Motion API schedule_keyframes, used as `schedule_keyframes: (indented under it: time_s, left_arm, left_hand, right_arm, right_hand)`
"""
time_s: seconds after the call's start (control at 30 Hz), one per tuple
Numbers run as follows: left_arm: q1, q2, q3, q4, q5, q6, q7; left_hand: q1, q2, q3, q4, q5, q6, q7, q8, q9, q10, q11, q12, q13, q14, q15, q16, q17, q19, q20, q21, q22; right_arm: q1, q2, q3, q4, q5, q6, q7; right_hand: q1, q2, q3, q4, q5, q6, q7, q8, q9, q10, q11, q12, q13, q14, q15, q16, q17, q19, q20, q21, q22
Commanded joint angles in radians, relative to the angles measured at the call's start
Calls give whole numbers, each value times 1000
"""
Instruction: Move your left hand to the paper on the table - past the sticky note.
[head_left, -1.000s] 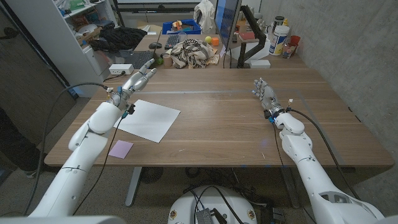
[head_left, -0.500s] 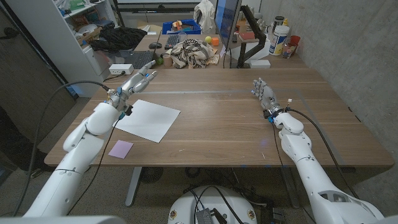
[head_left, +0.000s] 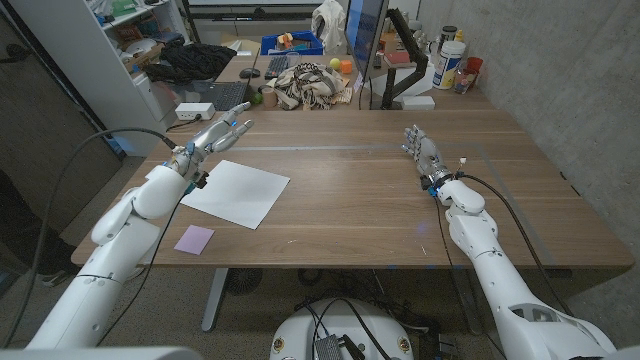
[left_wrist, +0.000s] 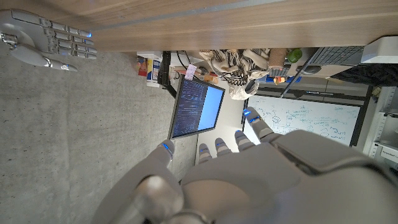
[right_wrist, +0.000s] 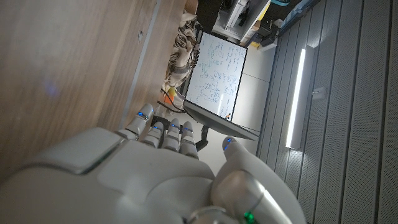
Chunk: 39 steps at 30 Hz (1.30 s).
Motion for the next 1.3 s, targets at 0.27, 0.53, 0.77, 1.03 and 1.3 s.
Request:
schedule_keyframes:
  time_s: [0.27,0.53,0.77,1.03,1.3]
  left_arm:
    - [28,32,-10,-29,64,53,-16]
    - [36,42,-9,-36,81,77,-24]
    - [41,46,-7,-41,84,87,-27]
    - [42,60,8,-44,108,104,-38]
    - [44,73,23,-43,130,111,-39]
  left_hand:
    - [16,5,4,-1,4,-53,-8,0,4,-67,-13,6,2,-129,-46,-8,5,-271,4,-6,2]
    - [18,8,5,0,3,-43,-7,4,4,-53,-35,11,2,-131,-46,-7,5,-273,3,-8,3]
    - [19,9,5,0,2,-38,-8,5,5,-47,-38,13,2,-131,-50,-6,5,-274,1,-10,3]
    - [20,10,6,1,1,-32,-7,6,5,-36,-44,16,2,-131,-53,-5,6,-276,0,-11,3]
    - [21,11,7,2,0,-27,-7,7,5,-30,-47,17,2,-130,-58,-4,6,-279,-2,-13,4]
  right_arm:
    - [13,12,-11,10,-18,-2,-5]
    - [19,15,-14,18,-21,-3,-1]
    - [22,16,-14,24,-23,-3,2]
    - [21,16,-11,27,-24,-6,6]
    - [22,16,-10,31,-24,-6,10]
  right_hand:
    - [-11,47,-2,1,6,6,-2,4,5,8,-5,4,5,-5,-24,5,2,4,-91,-4,4]
    - [-11,47,-2,1,7,6,-3,4,5,8,-4,4,5,-5,-24,5,1,5,-91,-6,4]
    - [-11,47,-2,1,7,6,-3,4,5,8,-4,4,5,-5,-24,4,1,5,-92,-7,4]
    - [-11,47,-2,1,7,6,-2,4,5,10,-3,5,5,-5,-24,4,1,6,-91,-9,4]
    - [-12,47,-2,1,8,6,-2,4,5,8,-5,4,5,-6,-24,4,1,6,-91,-11,4]
